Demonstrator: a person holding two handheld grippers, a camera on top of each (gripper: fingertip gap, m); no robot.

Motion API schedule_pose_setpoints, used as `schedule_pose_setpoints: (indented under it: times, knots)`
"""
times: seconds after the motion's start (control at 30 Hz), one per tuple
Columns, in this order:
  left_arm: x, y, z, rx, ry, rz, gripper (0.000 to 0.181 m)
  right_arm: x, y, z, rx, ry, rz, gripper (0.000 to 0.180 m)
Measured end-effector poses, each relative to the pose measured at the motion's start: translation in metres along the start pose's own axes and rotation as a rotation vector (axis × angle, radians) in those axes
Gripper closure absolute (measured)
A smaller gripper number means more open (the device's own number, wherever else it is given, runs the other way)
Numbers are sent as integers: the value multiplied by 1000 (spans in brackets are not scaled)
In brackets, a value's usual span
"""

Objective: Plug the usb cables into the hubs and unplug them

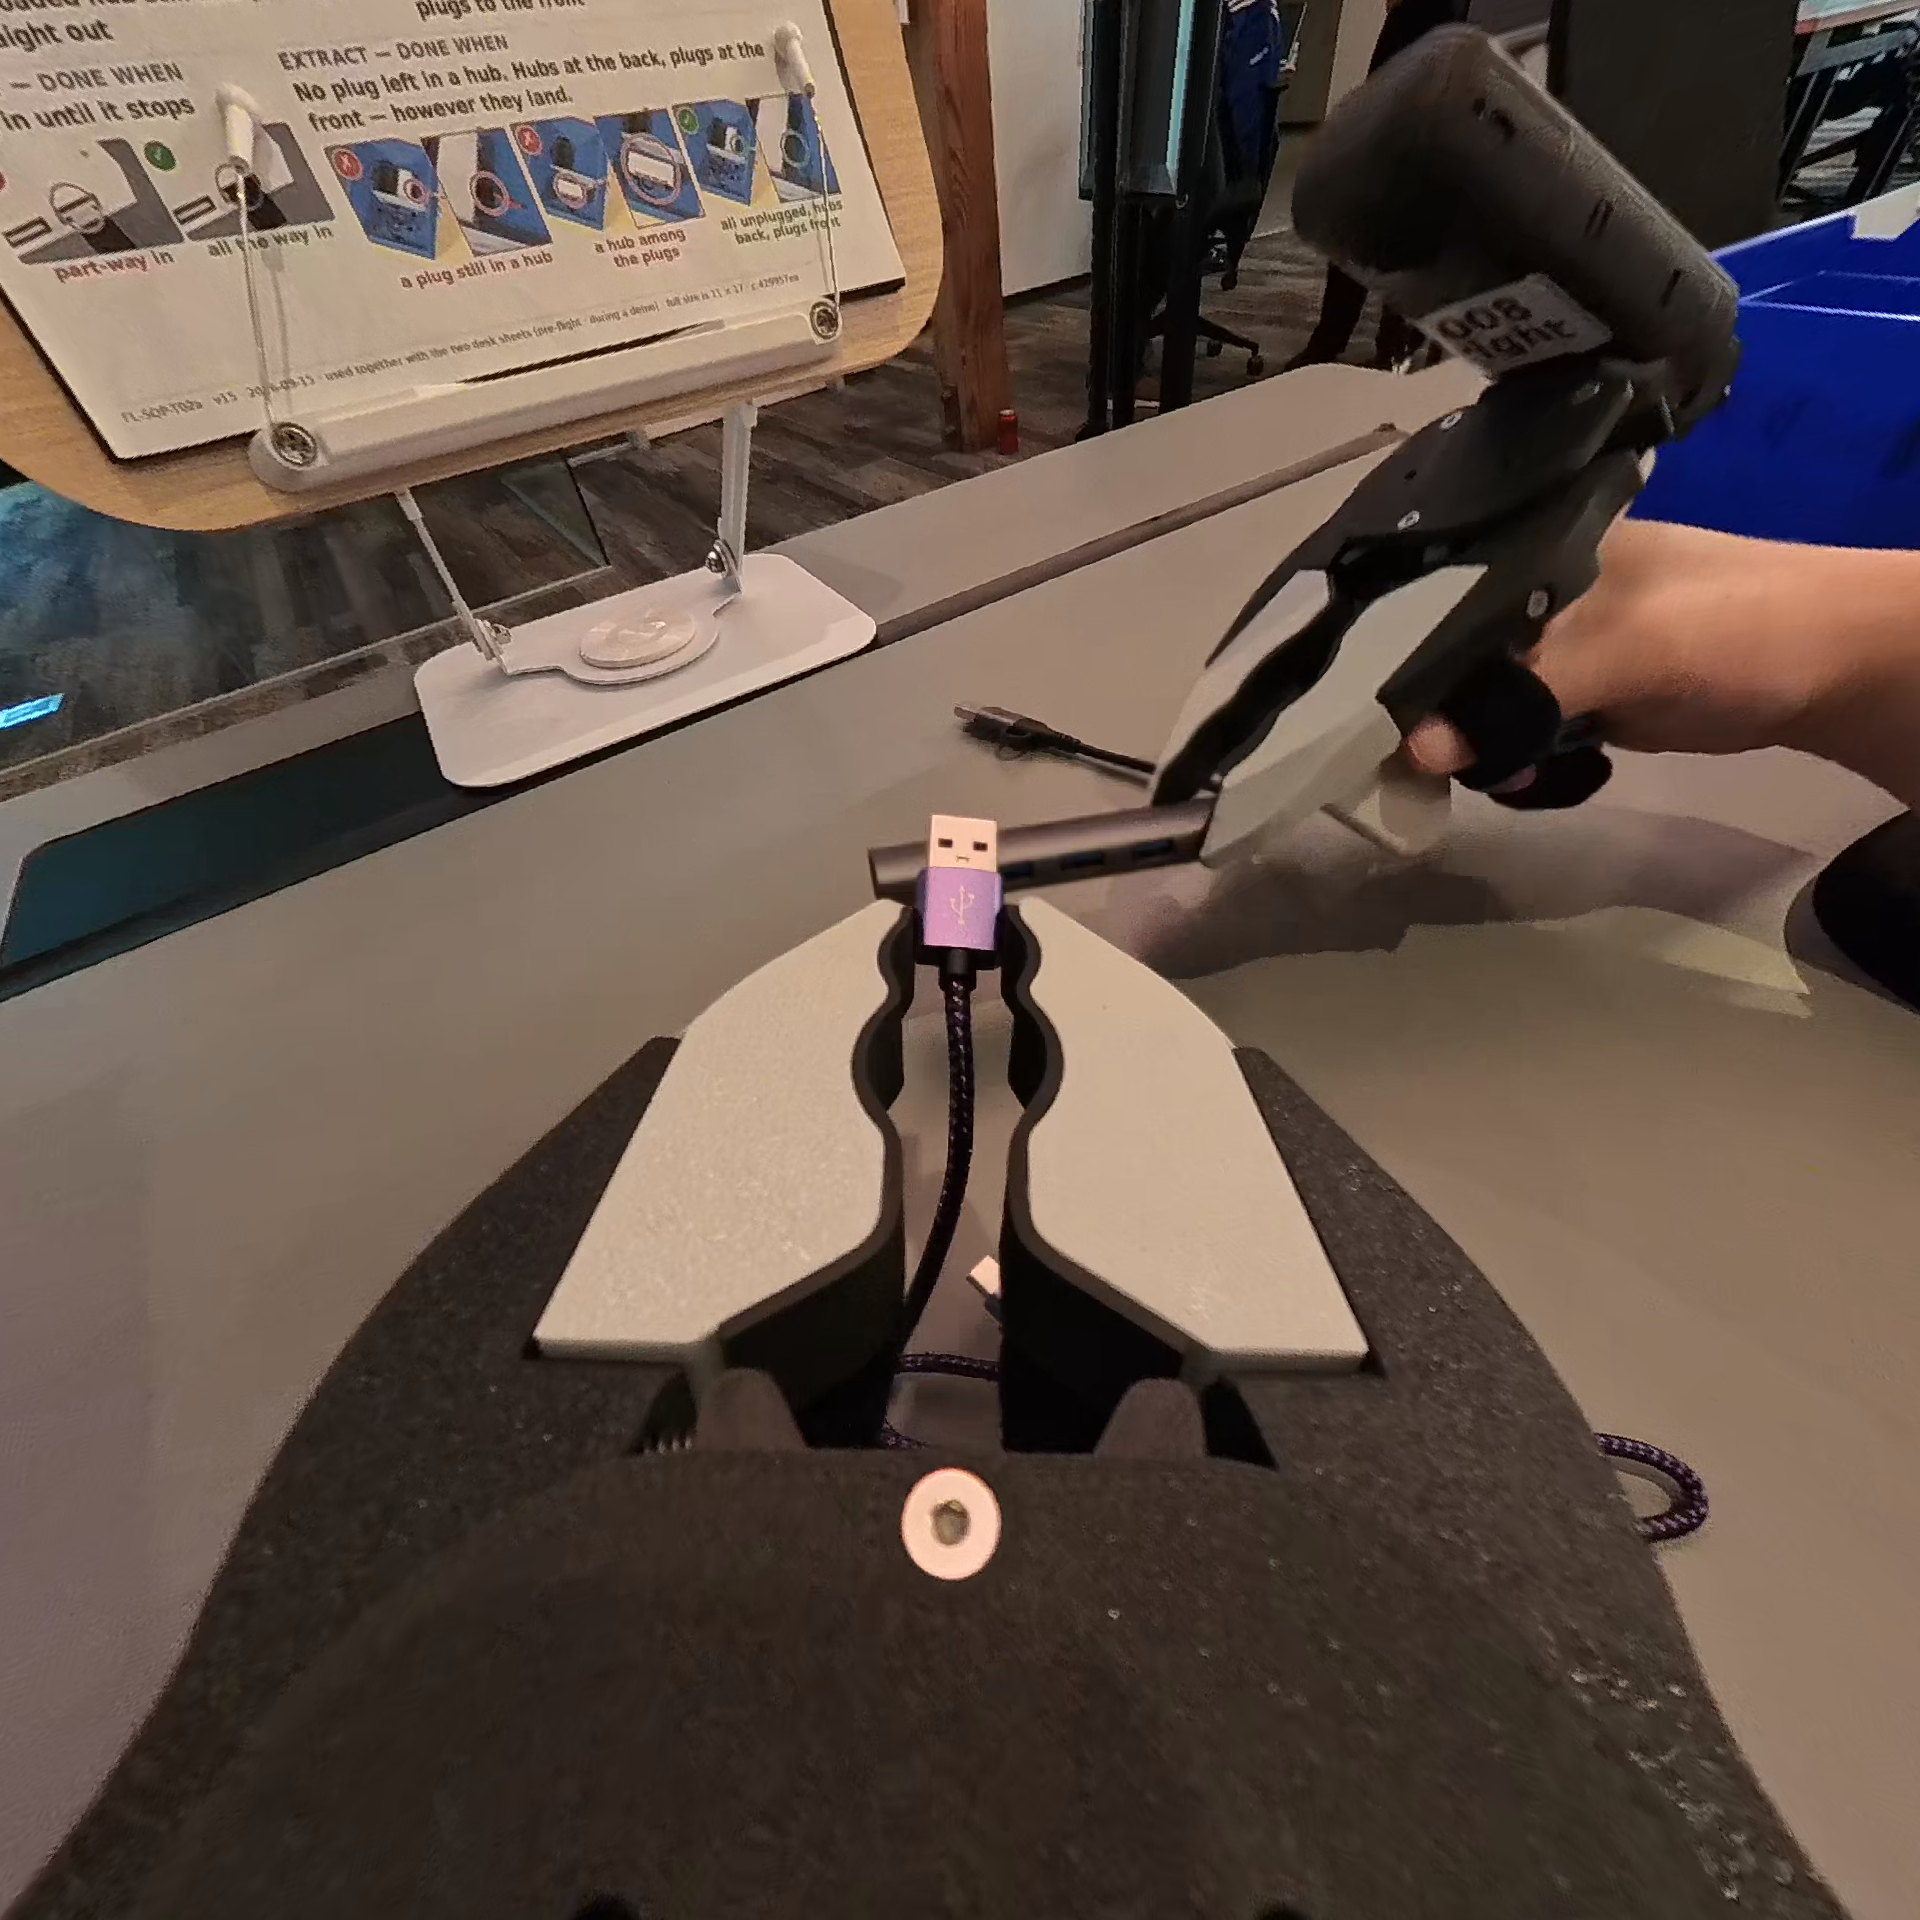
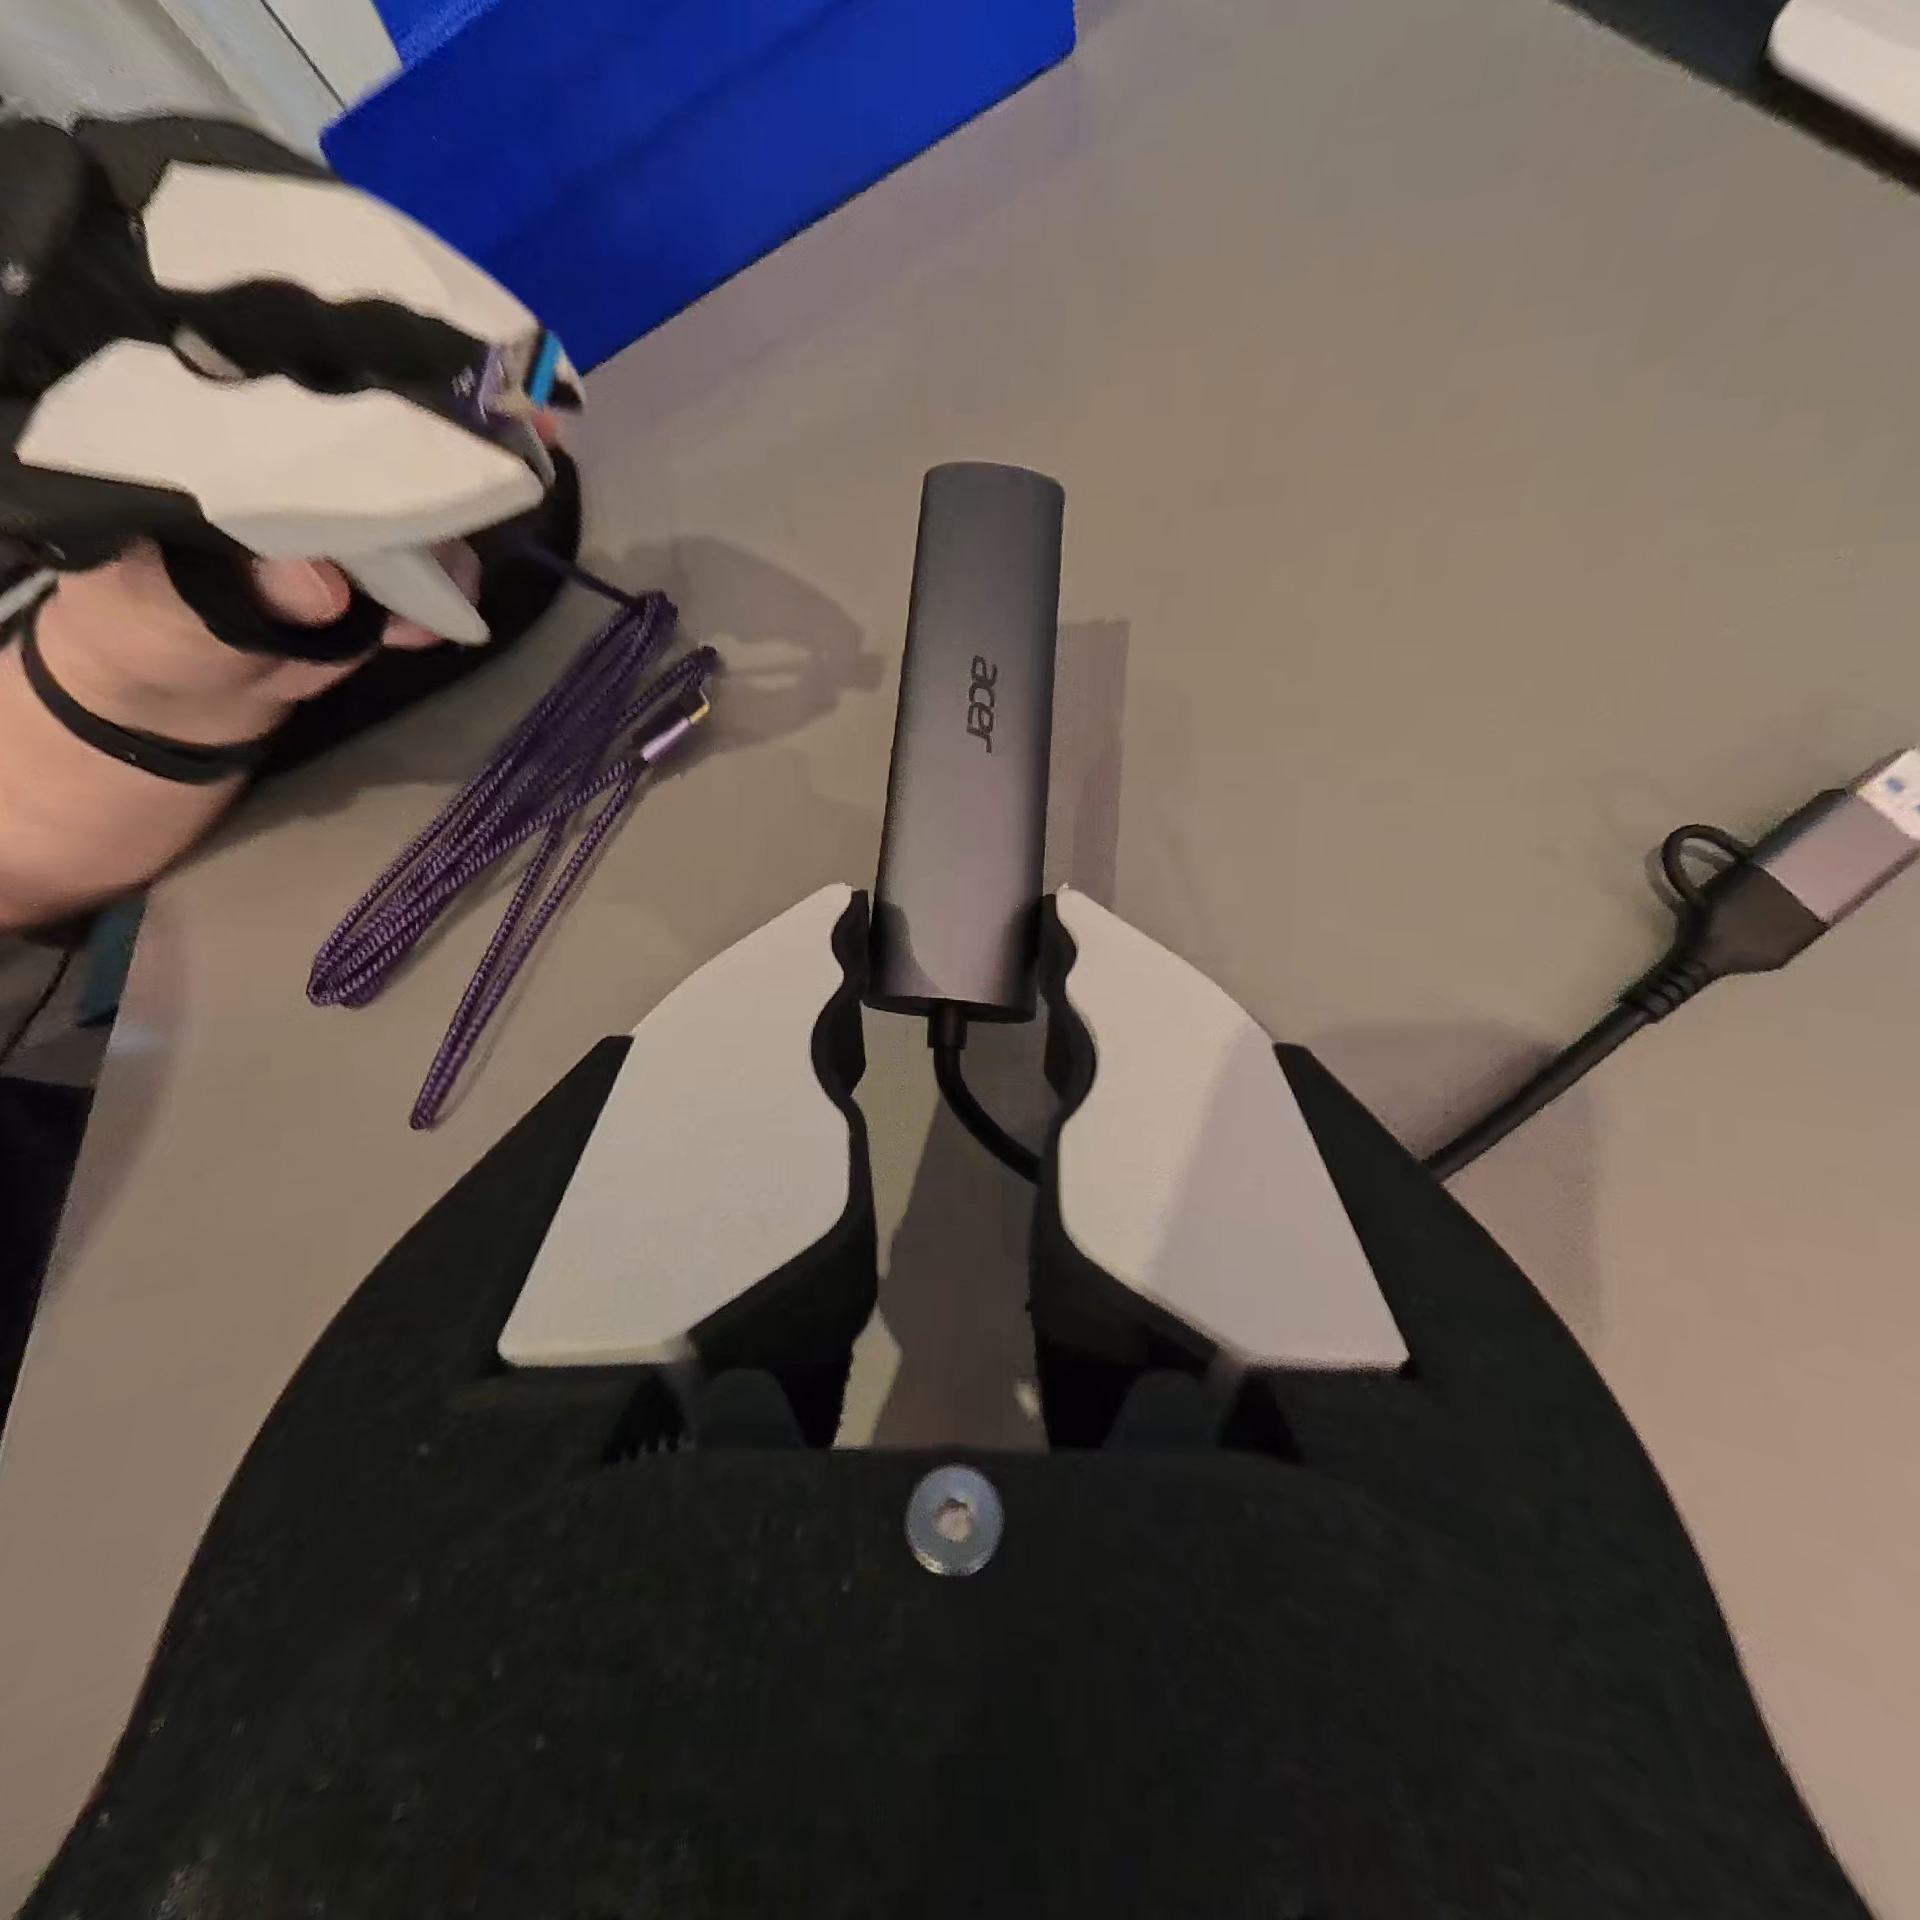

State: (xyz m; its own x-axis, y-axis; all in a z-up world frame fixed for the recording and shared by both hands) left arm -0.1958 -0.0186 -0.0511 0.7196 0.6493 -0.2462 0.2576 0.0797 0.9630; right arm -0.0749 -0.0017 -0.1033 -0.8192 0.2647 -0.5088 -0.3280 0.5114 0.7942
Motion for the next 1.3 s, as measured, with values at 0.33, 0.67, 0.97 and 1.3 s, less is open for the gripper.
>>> schedule_pose_setpoints:
  times: [0.33,0.67,0.97,1.3]
  knots:
    - [6,-6,4,23,6,-38,165,2,31,-18,39,-110,42,149]
    - [12,-13,2,14,36,-79,165,11,38,-28,-29,-288,-18,149]
    - [15,-22,-4,-46,66,-119,165,22,38,-32,-102,-409,-69,149]
    - [17,-23,-5,-55,71,-123,166,28,41,-39,-118,-405,-53,149]
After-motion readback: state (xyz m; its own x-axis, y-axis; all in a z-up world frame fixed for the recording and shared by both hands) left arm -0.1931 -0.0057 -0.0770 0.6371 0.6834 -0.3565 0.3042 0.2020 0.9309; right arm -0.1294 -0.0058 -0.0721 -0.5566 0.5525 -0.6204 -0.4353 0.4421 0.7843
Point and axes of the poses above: each gripper's, where its closed fingertips meet, x out along the fingers, y out of its top, z = x × y across the jaws, the point moved 2 cm from there along -x, back along the fingers
